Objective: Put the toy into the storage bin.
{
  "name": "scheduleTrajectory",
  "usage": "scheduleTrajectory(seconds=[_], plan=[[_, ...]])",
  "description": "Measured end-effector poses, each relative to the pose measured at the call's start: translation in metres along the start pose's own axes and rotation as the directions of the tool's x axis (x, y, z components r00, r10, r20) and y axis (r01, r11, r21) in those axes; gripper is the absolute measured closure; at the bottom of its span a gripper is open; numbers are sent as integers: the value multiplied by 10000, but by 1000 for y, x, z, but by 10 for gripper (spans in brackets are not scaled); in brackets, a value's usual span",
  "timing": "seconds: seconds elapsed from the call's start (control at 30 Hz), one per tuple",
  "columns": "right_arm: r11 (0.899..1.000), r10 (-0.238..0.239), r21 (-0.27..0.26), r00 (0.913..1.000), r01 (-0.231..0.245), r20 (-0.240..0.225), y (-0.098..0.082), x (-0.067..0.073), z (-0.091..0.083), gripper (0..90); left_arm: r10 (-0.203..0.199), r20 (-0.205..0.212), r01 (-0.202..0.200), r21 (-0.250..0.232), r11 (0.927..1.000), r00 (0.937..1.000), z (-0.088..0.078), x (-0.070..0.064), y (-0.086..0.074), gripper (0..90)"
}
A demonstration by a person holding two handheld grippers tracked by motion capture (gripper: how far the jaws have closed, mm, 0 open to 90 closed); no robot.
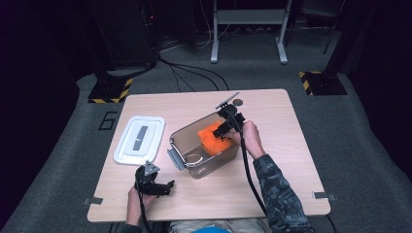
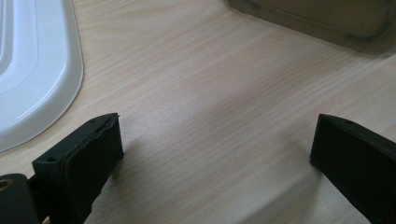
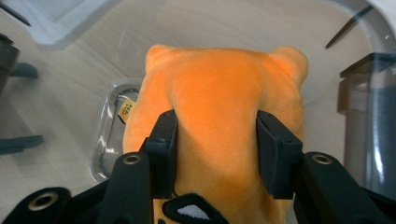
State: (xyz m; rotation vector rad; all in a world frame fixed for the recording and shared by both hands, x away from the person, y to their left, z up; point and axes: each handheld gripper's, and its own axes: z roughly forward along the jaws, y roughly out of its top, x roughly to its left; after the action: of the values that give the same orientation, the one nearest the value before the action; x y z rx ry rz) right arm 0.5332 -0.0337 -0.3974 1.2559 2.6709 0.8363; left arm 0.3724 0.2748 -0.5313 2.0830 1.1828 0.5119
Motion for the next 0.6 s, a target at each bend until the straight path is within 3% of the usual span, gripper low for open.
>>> scheduleTrajectory(seconds=[0.3,0.4,0.6], plan=[[9994,36,352,9999,-39,104,1,2,8,433,-1,-4,1,3,10000,10000,0,0,0,20],[9995,-16,309,9998,9,214,1,3,7,343,0,-4,0,1,10000,10000,0,0,0,20],[9999,-129,56,9991,126,395,0,7,-3,333,1,-5,-1,2,10000,10000,0,0,0,20]])
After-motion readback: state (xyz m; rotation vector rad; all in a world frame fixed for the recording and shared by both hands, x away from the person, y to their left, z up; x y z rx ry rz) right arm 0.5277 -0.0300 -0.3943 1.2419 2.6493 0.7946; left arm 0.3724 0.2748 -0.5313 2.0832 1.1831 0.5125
